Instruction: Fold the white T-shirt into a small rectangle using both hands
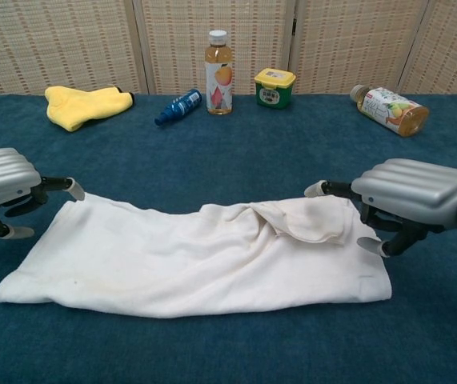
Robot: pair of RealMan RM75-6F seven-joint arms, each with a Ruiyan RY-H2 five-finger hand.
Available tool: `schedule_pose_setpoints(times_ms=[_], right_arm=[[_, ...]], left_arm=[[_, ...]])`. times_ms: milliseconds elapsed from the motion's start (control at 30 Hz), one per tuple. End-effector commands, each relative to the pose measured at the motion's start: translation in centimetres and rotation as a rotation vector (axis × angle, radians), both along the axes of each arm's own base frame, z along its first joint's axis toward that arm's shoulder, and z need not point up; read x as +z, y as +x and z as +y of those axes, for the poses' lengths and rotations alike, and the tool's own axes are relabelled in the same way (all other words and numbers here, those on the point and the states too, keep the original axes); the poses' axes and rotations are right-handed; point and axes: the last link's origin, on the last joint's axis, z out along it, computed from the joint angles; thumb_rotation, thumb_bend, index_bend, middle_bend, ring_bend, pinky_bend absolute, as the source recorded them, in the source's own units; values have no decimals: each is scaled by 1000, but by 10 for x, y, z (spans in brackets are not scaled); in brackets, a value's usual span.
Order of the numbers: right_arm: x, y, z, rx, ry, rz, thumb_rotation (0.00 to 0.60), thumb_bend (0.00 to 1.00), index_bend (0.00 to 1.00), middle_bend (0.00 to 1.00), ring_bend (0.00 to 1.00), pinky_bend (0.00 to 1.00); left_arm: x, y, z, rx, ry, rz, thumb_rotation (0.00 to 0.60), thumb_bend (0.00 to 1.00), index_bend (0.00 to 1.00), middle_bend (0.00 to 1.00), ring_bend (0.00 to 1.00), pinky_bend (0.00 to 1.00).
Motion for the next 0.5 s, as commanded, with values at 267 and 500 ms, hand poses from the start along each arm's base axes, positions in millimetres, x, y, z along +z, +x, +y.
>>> schedule_pose_setpoints(times_ms=[267, 500], right_arm=[[60, 11, -19, -10, -188, -87, 600, 421, 61, 915, 955, 1000], [78, 8, -21, -35, -241, -103, 600, 421, 61, 915, 956, 1000]], left_arm=[[-5, -2, 0, -10, -8, 13, 600, 257, 278, 836, 765, 841], [-7, -3, 0, -45, -4, 34, 600, 257, 280, 836, 765, 841]])
